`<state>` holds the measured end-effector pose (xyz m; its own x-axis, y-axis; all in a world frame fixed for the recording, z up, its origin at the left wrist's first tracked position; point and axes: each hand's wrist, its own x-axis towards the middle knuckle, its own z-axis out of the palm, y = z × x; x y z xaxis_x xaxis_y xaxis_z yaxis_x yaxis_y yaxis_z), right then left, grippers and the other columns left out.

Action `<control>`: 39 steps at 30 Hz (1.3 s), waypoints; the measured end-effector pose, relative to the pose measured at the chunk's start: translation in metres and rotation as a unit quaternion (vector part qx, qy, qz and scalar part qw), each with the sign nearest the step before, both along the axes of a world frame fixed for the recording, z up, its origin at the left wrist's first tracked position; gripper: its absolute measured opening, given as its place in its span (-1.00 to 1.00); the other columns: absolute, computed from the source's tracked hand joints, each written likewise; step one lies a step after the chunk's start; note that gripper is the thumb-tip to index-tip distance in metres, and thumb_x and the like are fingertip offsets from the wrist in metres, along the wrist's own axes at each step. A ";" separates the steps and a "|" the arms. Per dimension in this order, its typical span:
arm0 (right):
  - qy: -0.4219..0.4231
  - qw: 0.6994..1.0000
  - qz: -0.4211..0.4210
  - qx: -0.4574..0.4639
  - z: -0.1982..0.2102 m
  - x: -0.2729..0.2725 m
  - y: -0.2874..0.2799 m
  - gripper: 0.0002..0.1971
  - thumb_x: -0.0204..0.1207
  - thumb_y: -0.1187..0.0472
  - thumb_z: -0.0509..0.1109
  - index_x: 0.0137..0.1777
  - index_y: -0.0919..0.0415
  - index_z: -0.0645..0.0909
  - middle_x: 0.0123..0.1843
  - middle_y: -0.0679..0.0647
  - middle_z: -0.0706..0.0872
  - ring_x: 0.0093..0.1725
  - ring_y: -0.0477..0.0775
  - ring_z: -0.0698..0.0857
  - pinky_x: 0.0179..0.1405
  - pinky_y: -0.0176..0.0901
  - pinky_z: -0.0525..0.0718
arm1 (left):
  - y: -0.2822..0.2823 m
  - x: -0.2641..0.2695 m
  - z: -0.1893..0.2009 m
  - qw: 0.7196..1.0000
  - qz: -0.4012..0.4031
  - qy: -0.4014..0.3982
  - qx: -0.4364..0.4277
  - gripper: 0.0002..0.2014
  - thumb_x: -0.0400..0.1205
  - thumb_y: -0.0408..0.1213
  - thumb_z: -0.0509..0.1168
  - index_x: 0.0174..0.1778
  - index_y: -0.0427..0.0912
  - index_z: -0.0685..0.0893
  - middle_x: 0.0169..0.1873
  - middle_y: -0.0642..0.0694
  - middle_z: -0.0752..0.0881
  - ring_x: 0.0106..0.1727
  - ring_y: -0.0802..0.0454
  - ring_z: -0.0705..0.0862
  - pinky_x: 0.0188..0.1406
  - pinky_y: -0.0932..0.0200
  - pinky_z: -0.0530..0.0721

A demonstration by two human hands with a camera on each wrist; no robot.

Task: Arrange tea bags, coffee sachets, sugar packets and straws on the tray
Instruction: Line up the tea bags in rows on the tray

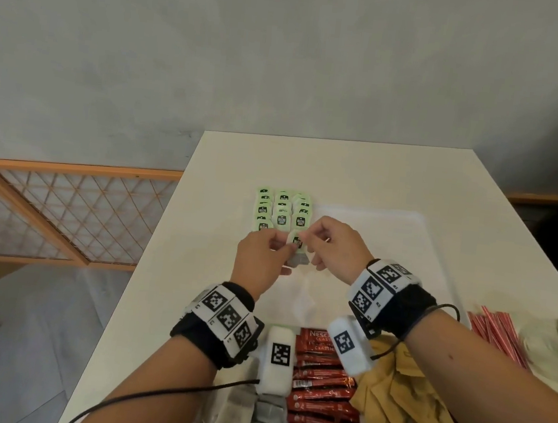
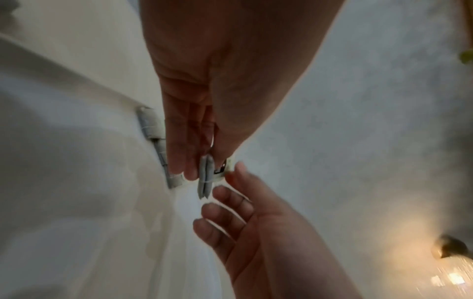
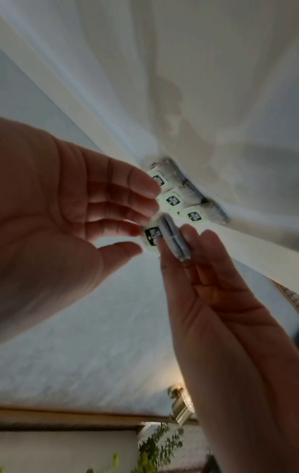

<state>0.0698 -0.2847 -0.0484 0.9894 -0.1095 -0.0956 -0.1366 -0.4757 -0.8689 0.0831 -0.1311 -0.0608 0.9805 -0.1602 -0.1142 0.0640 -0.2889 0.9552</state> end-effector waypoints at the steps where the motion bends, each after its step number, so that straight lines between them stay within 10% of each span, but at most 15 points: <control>1: 0.010 1.000 -0.001 -0.004 -0.005 0.000 -0.002 -0.82 0.58 0.07 0.42 0.01 0.17 0.59 -0.19 0.08 0.72 -0.32 0.10 0.74 -0.26 -0.03 0.78 | 0.002 0.000 -0.002 1.000 -0.002 0.024 -0.020 -0.92 0.65 -0.38 0.39 -0.03 -0.33 0.73 -0.19 -0.26 0.80 -0.26 0.00 0.80 -0.27 0.13 0.81; 11: 0.087 0.996 0.004 -0.004 -0.041 0.026 0.003 -0.93 0.56 0.23 0.46 -0.02 0.18 0.63 -0.22 0.00 0.64 -0.35 0.03 0.68 -0.33 -0.21 0.72 | 0.031 0.035 -0.026 0.973 0.003 -0.068 0.221 -0.90 0.53 -0.22 0.48 -0.06 -0.06 0.77 -0.17 0.07 0.80 -0.14 0.10 0.76 -0.03 0.12 0.74; 18: 0.070 0.996 -0.021 -0.048 -0.048 0.061 0.006 -0.85 0.54 0.18 0.49 0.00 0.25 0.66 -0.14 0.16 0.75 -0.21 0.16 0.74 -0.04 0.08 0.79 | 0.035 0.069 -0.024 0.937 -0.062 -0.019 0.344 -0.81 0.43 -0.31 0.52 -0.11 -0.01 0.70 -0.07 0.00 0.75 0.01 -0.01 0.71 0.05 0.03 0.71; 25: 0.059 0.996 -0.035 -0.056 -0.049 0.079 0.018 -0.75 0.50 0.15 0.51 -0.31 0.05 0.48 -0.24 0.09 0.71 -0.20 0.17 0.70 0.00 0.21 0.75 | 0.030 0.084 -0.025 0.939 -0.037 -0.009 0.342 -0.82 0.44 -0.31 0.47 -0.25 0.07 0.65 -0.11 -0.03 0.77 -0.03 -0.03 0.74 0.03 0.03 0.73; 39: 0.051 0.999 -0.005 -0.004 -0.018 -0.029 0.007 -0.63 0.50 0.08 0.52 0.24 0.02 0.49 -0.12 0.01 0.72 -0.25 0.02 0.74 -0.28 -0.15 0.68 | 0.062 0.008 0.022 0.948 -0.085 -0.041 0.305 -0.77 0.51 -0.06 0.51 0.02 0.04 0.69 -0.14 0.09 0.75 -0.07 0.11 0.70 -0.02 0.08 0.68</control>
<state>0.0410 -0.2773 -0.0661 0.9735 -0.1204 -0.1946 -0.2287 -0.4804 -0.8467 0.0910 -0.0694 -0.0392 0.9559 -0.2457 -0.1608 -0.1003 -0.7879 0.6075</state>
